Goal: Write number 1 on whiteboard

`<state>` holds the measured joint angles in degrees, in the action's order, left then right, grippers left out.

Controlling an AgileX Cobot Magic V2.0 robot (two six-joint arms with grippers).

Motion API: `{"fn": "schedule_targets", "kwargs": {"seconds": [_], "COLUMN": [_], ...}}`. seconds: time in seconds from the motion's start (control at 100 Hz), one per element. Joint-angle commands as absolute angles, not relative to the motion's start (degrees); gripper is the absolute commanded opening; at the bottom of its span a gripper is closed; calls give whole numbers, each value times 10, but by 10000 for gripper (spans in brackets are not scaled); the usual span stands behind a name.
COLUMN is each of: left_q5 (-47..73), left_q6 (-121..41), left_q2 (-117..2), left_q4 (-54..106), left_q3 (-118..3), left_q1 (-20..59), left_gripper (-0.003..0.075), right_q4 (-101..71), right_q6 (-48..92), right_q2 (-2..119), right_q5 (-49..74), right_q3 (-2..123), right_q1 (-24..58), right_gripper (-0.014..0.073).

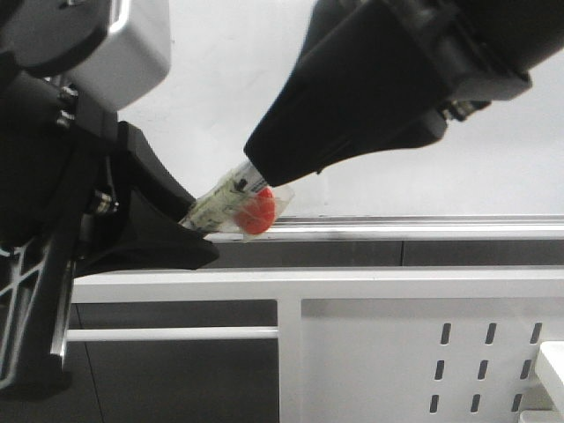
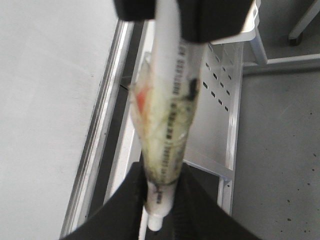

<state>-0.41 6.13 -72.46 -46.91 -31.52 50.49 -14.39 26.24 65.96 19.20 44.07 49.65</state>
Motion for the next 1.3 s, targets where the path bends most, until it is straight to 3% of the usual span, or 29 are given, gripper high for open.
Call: {"fn": "schedule_targets", "kwargs": {"seconds": [0.0, 0.15, 0.24, 0.54, 0.61, 0.7, 0.85, 1.02, 1.11, 1.29], "left_q5": [-60, -56, -37, -16, -15, -14, -42, -279, -375, -383], "left_q6": [65, 65, 65, 67, 67, 67, 68, 68, 68, 68], "left_q2": [-711, -711, -706, -594, -555, -506, -436, -379, -374, -374], "left_q4": [-465, -449, -400, -144, -144, -139, -95, 112, 125, 118], "left_q3": [-334, -334, -334, -331, -326, -312, -265, -155, -99, -71], "left_q1": [510, 510, 510, 503, 497, 484, 440, 369, 342, 329], "left_gripper": [141, 482, 528, 315, 205, -13, -20, -20, -20, -20], "right_q4": [-147, -145, -160, -165, -165, -171, -189, -197, -197, -196], "right_q6": [265, 265, 265, 265, 264, 259, 259, 259, 259, 259], "right_q2": [651, 651, 651, 601, 582, 555, 504, 464, 455, 455], "right_q5": [160, 162, 162, 142, 128, 93, 20, -28, -31, -35], "right_q3": [460, 460, 460, 456, 436, 396, 338, 322, 322, 322], "right_q1": [497, 497, 497, 487, 474, 455, 450, 449, 440, 397], "right_gripper": [-75, -75, -75, -75, -68, -68, -68, -68, -68, -68]}}
